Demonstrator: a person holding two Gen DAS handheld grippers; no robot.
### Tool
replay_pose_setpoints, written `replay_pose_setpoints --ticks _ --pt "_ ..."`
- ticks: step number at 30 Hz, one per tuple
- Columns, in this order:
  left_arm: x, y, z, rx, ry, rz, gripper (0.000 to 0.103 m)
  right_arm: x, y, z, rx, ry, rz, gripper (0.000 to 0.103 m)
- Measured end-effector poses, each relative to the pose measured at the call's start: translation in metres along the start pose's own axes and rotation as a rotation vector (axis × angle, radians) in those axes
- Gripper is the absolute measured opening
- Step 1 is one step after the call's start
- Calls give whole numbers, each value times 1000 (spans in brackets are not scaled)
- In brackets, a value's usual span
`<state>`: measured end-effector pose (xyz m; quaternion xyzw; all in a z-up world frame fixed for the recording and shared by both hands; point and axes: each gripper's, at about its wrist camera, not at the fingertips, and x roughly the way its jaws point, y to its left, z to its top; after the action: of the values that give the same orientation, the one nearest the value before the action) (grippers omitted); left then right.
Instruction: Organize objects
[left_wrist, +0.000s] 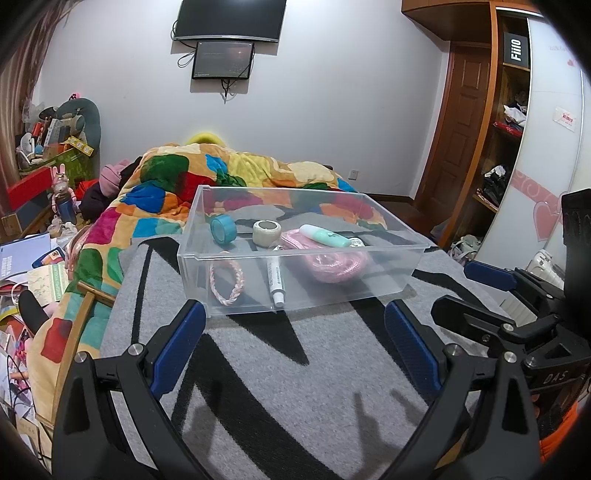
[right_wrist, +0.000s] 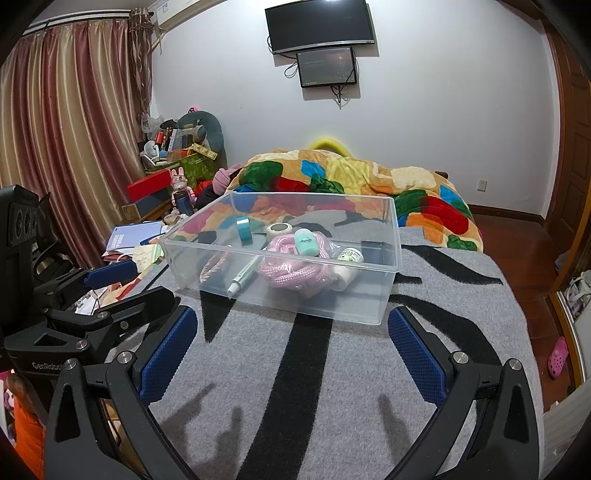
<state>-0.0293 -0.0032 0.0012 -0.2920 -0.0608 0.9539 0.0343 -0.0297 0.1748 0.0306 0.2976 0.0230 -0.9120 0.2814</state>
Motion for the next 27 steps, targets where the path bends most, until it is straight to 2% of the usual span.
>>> replay_pose_setpoints --ticks 27 --pt "-3 -4 -2 2 -3 -7 99 -1 2 0 4 0 3 103"
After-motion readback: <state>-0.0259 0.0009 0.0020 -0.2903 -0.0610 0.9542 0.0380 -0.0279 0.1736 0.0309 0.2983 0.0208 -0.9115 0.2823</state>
